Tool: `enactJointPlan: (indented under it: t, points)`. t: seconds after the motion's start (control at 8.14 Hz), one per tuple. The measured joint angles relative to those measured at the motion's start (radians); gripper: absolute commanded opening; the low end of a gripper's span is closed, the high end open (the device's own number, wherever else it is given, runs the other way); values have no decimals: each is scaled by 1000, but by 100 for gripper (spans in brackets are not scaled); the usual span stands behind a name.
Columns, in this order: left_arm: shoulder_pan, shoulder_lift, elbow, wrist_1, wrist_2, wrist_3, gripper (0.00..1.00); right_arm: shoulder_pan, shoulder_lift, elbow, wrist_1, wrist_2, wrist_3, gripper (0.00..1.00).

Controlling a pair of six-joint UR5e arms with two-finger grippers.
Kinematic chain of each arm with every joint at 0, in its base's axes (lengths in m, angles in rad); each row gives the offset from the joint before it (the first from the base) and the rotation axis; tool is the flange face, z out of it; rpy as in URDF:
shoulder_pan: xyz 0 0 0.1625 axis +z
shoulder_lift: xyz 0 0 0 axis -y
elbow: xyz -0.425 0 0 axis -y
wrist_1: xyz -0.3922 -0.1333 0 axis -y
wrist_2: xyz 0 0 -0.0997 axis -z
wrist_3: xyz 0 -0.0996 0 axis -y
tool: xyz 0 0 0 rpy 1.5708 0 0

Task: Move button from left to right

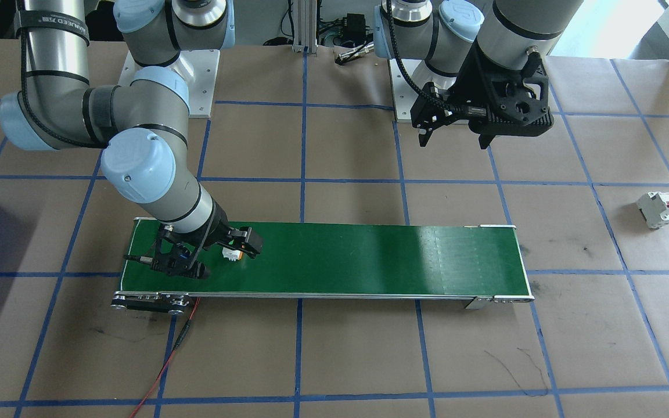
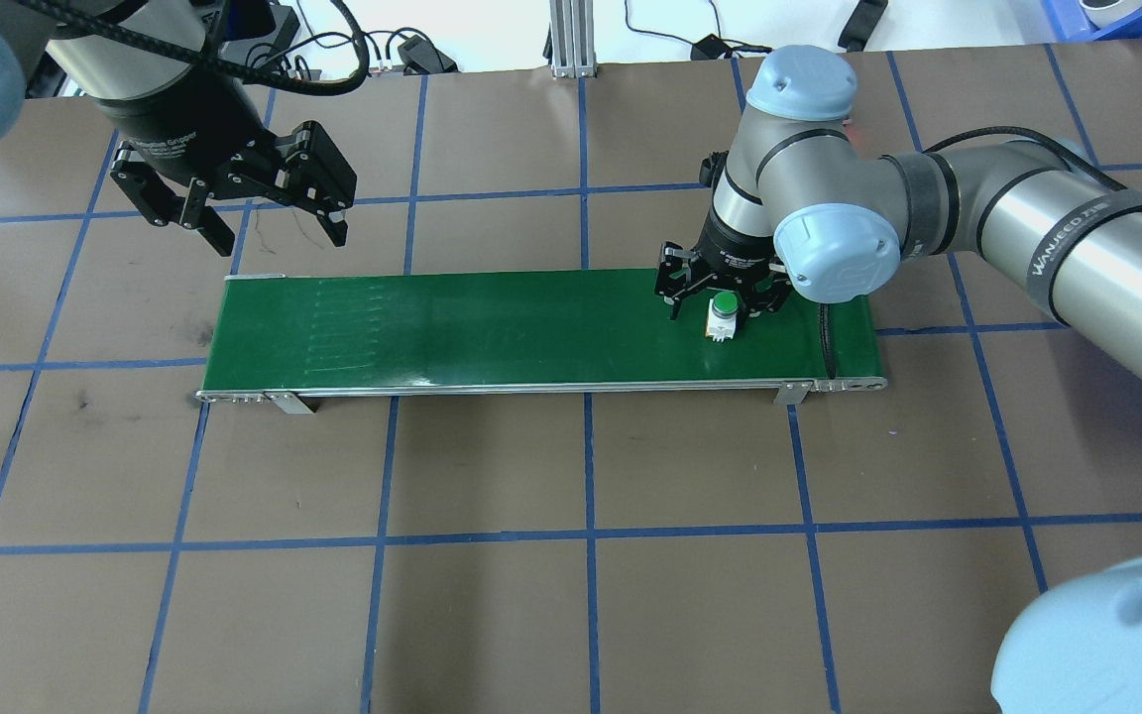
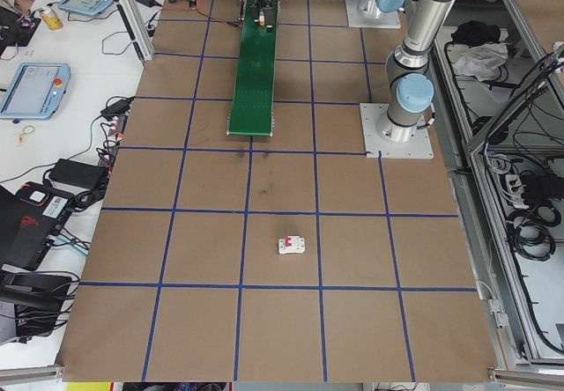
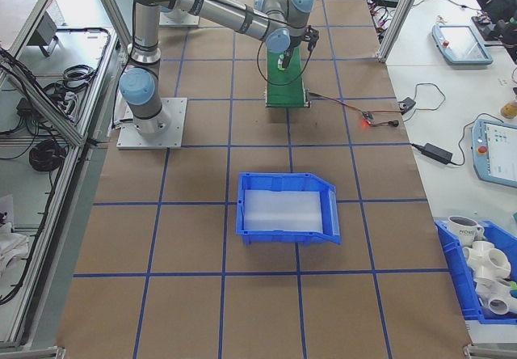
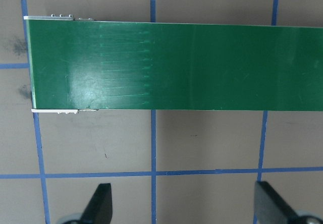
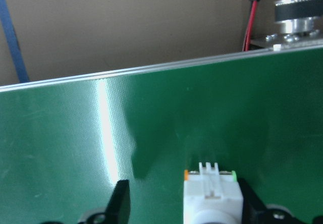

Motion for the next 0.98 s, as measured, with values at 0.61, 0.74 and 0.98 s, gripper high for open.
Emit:
enactJointPlan:
  t: [0.61, 0.74, 0.98]
  points:
    - [7, 7, 3, -34, -2, 0, 100, -79, -47, -46, 100, -194, -254, 0]
    - [7, 7, 2, -34, -2, 0, 100, -150, -73, -80, 153, -213, -362, 0]
    - [6, 7, 2, -34, -2, 0, 100, -334, -126, -111, 220, -254, -653, 0]
